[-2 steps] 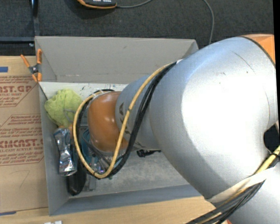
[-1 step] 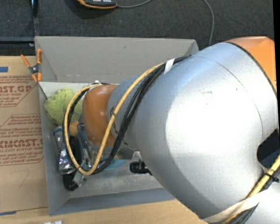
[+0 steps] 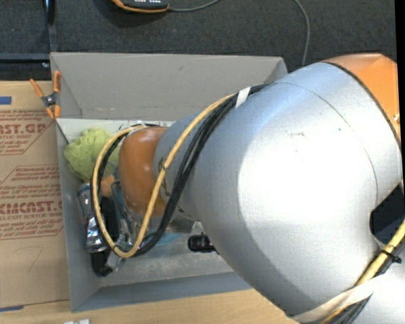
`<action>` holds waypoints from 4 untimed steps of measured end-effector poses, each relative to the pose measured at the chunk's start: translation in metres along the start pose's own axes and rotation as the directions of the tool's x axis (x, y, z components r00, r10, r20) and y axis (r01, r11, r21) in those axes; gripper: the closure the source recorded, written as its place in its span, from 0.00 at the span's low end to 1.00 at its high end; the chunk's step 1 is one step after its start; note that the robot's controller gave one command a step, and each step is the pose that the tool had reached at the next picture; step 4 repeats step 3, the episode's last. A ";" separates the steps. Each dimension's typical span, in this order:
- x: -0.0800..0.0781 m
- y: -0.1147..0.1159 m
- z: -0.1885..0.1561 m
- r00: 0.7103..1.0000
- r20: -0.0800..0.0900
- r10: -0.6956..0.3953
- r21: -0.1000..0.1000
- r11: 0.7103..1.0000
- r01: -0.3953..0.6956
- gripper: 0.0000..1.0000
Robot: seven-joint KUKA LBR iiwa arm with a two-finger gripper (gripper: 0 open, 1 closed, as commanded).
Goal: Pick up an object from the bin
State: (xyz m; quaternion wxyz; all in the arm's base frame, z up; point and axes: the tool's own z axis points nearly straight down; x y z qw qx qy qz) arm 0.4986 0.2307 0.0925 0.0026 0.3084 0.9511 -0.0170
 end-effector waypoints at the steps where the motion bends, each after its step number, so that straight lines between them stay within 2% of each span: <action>1: -0.009 0.005 0.015 0.976 -0.009 0.219 0.049 0.975 -0.218 1.00; 2: -0.022 0.009 0.013 0.956 0.017 0.293 0.027 0.955 -0.294 1.00; 3: 0.017 -0.002 0.019 0.965 0.006 0.260 0.056 0.964 -0.260 1.00; 4: 0.017 -0.002 0.019 0.965 0.006 0.260 0.056 0.964 -0.260 1.00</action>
Offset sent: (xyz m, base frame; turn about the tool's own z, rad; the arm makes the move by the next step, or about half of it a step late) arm 0.0000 0.0000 0.0000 0.0000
